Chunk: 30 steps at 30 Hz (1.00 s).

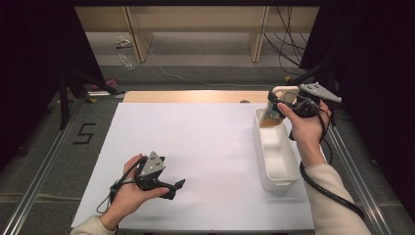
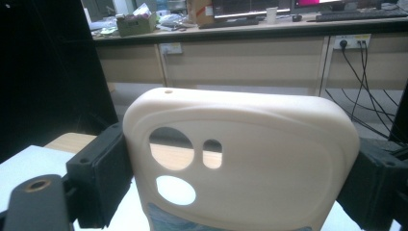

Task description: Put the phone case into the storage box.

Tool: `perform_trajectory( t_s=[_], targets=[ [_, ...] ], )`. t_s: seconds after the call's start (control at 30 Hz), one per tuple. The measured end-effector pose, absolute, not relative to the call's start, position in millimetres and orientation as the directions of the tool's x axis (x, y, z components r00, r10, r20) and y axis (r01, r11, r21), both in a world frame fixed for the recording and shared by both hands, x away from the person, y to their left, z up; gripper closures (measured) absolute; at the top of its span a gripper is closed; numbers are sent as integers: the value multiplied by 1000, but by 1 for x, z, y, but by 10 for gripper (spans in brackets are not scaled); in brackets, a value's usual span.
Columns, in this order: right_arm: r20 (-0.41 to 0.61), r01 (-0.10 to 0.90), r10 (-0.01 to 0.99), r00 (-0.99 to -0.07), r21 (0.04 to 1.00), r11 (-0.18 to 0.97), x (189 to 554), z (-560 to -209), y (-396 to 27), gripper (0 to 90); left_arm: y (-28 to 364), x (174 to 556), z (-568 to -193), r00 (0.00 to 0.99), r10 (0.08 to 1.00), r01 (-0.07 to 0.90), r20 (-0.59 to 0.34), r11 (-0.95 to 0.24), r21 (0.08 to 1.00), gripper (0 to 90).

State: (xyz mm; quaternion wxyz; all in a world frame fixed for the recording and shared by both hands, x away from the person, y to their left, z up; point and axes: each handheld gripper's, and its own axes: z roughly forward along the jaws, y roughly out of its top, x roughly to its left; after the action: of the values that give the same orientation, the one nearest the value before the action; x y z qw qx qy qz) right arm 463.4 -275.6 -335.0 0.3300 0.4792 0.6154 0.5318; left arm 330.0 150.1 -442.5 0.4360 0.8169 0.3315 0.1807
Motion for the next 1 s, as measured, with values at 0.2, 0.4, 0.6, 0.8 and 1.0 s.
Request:
perform_trajectory(
  t_s=[0.2, 0.4, 0.6, 0.8, 1.0],
  targets=[
    [101, 241, 942, -320, 970, -22, 465, -335, -275, 129, 150, 330, -443, 714, 700, 385, 5, -399, 832, 0],
    [98, 244, 943, -318, 970, -19, 467, -335, -275, 129, 150, 330, -442, 714, 700, 385, 5, -398, 833, 0],
    [95, 246, 944, -315, 969, -16, 469, -335, -274, 129, 150, 330, -442, 714, 700, 385, 4, -398, 833, 0],
    [90, 248, 946, -310, 969, -11, 471, -335, -274, 129, 150, 330, -443, 714, 700, 386, 3, -397, 833, 0],
    [89, 254, 948, -305, 967, -9, 474, -336, -274, 129, 150, 330, -443, 714, 700, 386, 2, -396, 833, 0]
  ],
)
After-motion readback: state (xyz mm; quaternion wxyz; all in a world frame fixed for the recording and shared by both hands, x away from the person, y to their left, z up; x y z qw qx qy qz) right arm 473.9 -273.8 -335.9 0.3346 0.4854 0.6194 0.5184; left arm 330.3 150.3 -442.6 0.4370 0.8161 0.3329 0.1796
